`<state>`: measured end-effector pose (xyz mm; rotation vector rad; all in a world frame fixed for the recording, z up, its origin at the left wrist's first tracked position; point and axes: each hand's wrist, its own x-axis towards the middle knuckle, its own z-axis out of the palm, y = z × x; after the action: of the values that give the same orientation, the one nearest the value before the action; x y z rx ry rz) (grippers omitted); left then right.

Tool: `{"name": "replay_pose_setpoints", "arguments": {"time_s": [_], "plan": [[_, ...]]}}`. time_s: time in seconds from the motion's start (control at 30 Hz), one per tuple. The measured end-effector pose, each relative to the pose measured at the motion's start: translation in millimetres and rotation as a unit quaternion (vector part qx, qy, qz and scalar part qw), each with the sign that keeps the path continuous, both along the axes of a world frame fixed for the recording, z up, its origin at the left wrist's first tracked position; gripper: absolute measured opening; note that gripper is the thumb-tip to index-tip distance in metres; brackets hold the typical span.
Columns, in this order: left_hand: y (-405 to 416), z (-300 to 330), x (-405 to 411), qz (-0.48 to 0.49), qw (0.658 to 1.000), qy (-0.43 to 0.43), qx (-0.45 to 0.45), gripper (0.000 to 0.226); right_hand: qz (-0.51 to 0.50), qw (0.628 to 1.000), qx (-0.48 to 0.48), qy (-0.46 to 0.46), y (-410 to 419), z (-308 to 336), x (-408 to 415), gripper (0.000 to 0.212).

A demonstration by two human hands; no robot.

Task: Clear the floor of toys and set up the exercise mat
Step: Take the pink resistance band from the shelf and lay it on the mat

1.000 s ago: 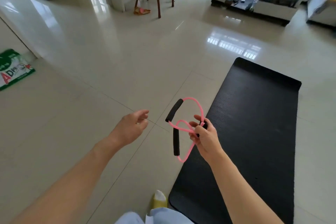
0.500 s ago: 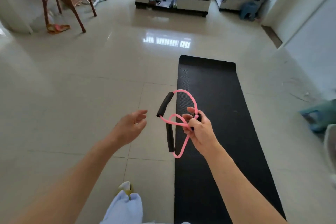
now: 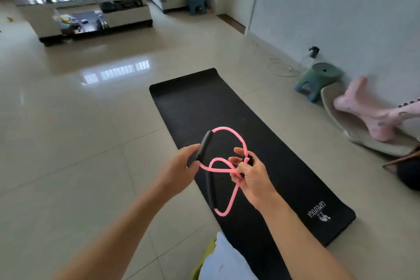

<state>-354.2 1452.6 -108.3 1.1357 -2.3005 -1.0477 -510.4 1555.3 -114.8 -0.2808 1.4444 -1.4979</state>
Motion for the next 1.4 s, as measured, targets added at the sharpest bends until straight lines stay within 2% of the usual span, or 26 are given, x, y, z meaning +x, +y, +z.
{"name": "replay_pose_setpoints", "arguments": {"time_s": [0.17,0.33,0.5,0.73,0.97,1.2,1.4], "plan": [[-24,-8,-69,-0.117,0.991,0.005,-0.062,0.031,-0.074,0.997,-0.005,-0.020,-18,-7,-48,0.028],[-46,-11,-129,-0.217,0.968,-0.022,-0.125,0.038,-0.125,0.991,-0.007,-0.040,-38,-16,-98,0.030],[-60,-6,-177,-0.294,0.948,-0.057,-0.111,0.042,-0.155,0.987,-0.005,-0.053,-42,-15,-129,0.026],[-74,-5,-237,-0.375,0.916,-0.110,-0.088,0.013,-0.212,0.976,-0.012,-0.042,-37,-16,-162,0.034],[-120,-18,-275,-0.469,0.868,-0.124,-0.100,0.017,-0.285,0.957,0.032,-0.034,-70,-26,-168,0.029],[-193,-19,-299,-0.523,0.840,-0.112,-0.092,0.019,-0.356,0.931,0.057,-0.064,-133,-29,-166,0.017],[-258,-15,-318,-0.500,0.856,-0.102,-0.082,0.023,-0.302,0.937,0.175,0.001,-169,-52,-152,0.034]]}}
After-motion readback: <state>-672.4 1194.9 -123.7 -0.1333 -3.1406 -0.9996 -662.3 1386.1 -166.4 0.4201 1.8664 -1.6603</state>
